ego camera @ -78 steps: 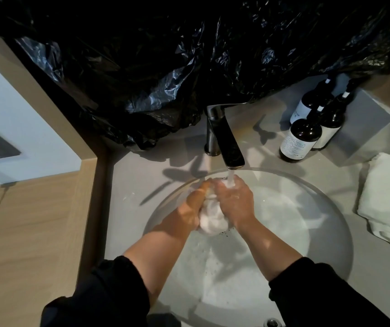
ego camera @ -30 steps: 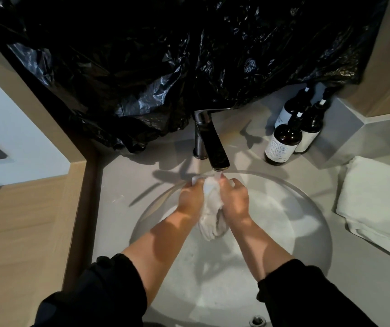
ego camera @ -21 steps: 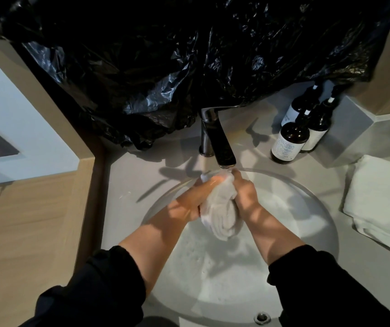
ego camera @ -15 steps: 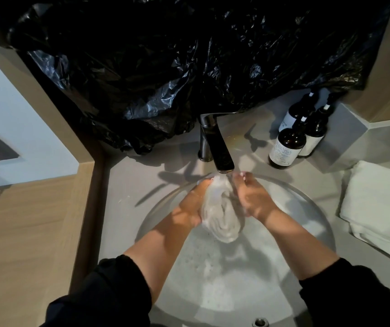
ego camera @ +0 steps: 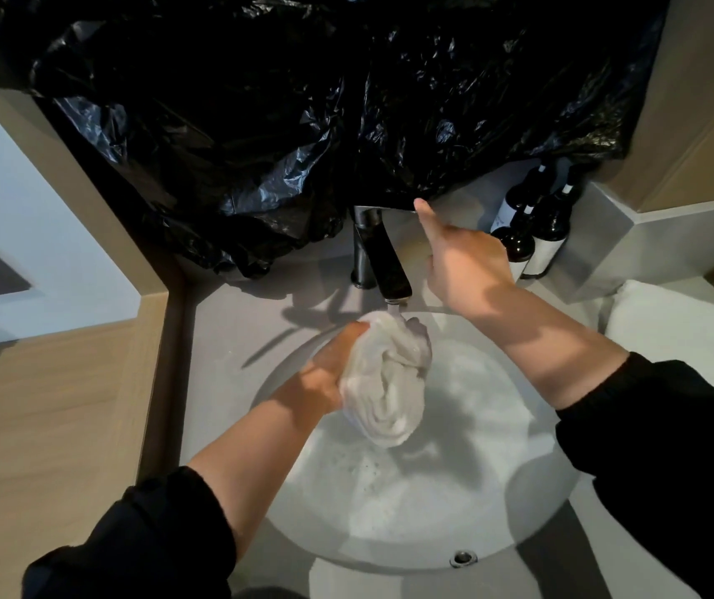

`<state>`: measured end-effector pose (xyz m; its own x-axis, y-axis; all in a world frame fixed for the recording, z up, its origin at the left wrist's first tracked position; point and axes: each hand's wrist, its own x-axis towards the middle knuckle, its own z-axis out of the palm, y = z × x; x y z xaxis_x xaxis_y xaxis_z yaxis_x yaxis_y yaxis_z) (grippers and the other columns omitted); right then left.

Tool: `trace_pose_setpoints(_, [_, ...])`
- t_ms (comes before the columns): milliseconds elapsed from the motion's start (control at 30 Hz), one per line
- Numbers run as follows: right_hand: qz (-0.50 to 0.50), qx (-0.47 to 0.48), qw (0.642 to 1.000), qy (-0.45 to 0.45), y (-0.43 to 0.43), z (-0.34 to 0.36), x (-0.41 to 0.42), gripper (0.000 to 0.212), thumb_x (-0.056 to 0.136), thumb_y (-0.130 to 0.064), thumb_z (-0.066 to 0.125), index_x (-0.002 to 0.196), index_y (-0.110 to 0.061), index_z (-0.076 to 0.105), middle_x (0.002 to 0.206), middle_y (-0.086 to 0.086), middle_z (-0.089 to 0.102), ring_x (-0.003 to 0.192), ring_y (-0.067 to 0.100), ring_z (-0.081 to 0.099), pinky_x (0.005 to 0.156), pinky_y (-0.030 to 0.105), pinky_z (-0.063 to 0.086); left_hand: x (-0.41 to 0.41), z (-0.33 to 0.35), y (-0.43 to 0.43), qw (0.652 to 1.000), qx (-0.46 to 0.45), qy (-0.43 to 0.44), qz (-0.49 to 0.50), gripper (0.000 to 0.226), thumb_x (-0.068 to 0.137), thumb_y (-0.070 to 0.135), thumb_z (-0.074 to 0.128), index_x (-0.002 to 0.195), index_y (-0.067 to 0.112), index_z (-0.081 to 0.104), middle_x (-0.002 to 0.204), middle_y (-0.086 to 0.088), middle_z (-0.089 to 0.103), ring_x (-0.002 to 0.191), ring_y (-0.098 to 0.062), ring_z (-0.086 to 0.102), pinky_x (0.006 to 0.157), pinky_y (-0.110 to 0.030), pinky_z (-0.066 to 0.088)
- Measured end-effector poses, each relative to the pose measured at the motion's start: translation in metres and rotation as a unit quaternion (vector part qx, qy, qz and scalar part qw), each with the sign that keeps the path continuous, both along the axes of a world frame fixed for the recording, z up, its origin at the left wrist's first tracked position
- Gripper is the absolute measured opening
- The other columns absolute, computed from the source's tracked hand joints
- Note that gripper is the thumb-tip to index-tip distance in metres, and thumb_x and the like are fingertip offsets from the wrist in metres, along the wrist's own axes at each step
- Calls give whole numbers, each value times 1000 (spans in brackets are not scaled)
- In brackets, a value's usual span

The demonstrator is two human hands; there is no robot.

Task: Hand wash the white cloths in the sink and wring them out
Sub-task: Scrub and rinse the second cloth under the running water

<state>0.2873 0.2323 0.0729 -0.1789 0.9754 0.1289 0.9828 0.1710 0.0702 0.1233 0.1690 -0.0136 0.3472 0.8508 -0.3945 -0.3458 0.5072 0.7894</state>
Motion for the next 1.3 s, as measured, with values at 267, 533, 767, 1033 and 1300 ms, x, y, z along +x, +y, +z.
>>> trace_pose_setpoints(267, [-13,-9,933,359,-17,-27,44,54,93,-25,47,144,-29,29,80,-1,59,68,22,57,62,32,46,-4,-3,-5,996,-75,17,35,25,92,30,51,86,11,67,78,-10,66,74,-25,64,69,-33,52])
trace_pose_setpoints(533, [-163,-460,448,749,-83,-75,60,50,81,-60,53,105,-19,68,94,7,64,92,27,58,90,50,47,9,6,-18,988,-105,-95,59,28,92,22,40,84,5,61,72,-12,68,72,-26,64,71,-35,51])
trace_pose_setpoints(767, [-66,-355,604,710,-100,-43,51,64,68,-7,81,124,-22,54,108,2,67,101,24,65,81,42,55,23,6,-26,996,-27,-70,-37,49,100,44,41,124,5,57,122,-20,62,118,-36,55,101,-47,45])
trace_pose_setpoints(1033, [12,-105,888,447,-113,-18,38,55,75,5,66,124,-18,54,107,1,50,91,12,49,69,1,38,30,9,-38,987,-45,-84,-130,75,82,68,54,142,24,44,145,-8,47,130,-38,46,100,-63,39])
trace_pose_setpoints(1300, [-57,-226,842,487,-124,-24,60,87,50,-43,90,126,-31,49,112,-3,64,98,13,65,79,33,57,42,21,-51,986,-83,-131,57,51,85,36,59,124,4,55,111,-20,67,105,-35,64,77,-48,55])
